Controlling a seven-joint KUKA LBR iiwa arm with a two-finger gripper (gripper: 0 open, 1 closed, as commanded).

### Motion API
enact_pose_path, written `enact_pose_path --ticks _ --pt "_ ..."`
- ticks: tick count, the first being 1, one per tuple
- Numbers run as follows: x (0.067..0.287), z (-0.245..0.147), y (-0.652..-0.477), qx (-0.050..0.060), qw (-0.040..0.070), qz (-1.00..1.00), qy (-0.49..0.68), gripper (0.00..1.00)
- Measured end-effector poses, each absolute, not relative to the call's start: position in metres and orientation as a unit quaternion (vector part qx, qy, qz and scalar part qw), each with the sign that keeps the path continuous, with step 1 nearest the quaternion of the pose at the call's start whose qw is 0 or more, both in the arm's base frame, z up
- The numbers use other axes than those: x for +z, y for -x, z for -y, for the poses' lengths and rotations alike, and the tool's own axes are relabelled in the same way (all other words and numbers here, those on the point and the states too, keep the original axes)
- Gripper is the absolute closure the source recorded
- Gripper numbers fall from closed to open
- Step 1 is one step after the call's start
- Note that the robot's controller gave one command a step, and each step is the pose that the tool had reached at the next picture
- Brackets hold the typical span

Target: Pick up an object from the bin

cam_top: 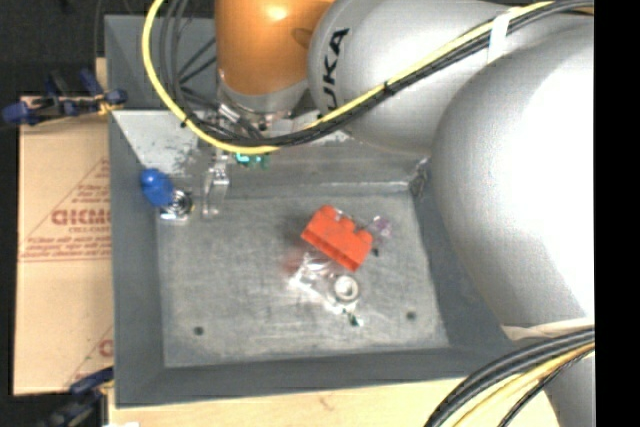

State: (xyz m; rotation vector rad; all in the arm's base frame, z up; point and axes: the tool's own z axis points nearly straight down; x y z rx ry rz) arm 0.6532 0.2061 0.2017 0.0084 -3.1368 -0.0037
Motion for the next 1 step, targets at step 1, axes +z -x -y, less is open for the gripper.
enact_pose_path --ticks 1 --pt "0.1163 -0.1054 -0.6406 0.001 0.002 1.0 0.004 0.0"
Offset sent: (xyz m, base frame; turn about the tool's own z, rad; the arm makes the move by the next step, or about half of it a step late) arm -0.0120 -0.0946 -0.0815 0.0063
